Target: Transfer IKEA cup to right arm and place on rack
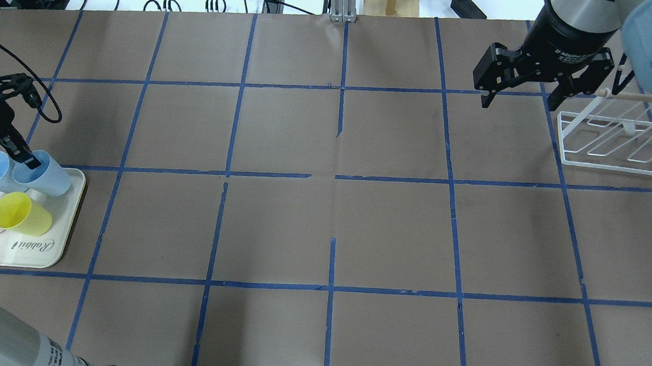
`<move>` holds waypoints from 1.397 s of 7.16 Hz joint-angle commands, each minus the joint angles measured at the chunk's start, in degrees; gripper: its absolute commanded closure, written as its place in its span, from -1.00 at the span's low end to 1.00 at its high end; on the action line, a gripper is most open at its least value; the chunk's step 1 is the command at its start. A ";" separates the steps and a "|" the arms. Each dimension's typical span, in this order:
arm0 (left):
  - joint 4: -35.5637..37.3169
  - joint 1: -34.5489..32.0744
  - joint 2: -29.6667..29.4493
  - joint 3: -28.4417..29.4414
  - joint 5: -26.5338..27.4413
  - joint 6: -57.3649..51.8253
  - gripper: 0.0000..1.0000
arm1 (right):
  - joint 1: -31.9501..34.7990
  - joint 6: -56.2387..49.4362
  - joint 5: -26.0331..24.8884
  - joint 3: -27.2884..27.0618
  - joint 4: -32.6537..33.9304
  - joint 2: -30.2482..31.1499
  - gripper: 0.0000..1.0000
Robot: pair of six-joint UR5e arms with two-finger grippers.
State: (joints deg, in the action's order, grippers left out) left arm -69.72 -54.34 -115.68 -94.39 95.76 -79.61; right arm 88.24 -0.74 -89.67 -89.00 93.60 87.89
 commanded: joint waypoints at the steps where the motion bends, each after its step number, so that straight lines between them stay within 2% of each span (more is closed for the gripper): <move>1: -3.29 -0.23 1.07 3.14 -0.40 0.85 1.00 | 0.00 -0.05 0.02 0.05 0.00 0.00 -1.00; 2: -8.63 -0.58 1.33 7.25 -2.75 2.94 1.00 | 0.00 -0.05 -0.07 0.05 0.00 0.00 -1.00; 3: -14.33 -1.72 1.77 10.60 -5.21 9.49 1.00 | 0.00 -0.05 0.02 -0.03 0.00 0.00 -1.00; 4: -18.57 -3.64 2.47 12.55 -10.63 18.69 1.00 | 0.00 -0.05 -0.07 -0.03 0.00 0.00 -1.00; 5: -20.35 -5.84 3.35 13.00 -16.68 26.09 1.00 | 0.00 -0.05 0.02 0.05 0.00 0.00 -1.00; 10: -40.27 -16.04 10.37 12.40 -49.64 61.62 1.00 | 0.00 -0.05 0.02 0.05 0.00 0.00 -1.00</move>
State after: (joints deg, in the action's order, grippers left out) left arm -104.89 -68.35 -107.14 -81.55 53.75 -25.52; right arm 88.24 -0.76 -89.64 -88.95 93.60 87.92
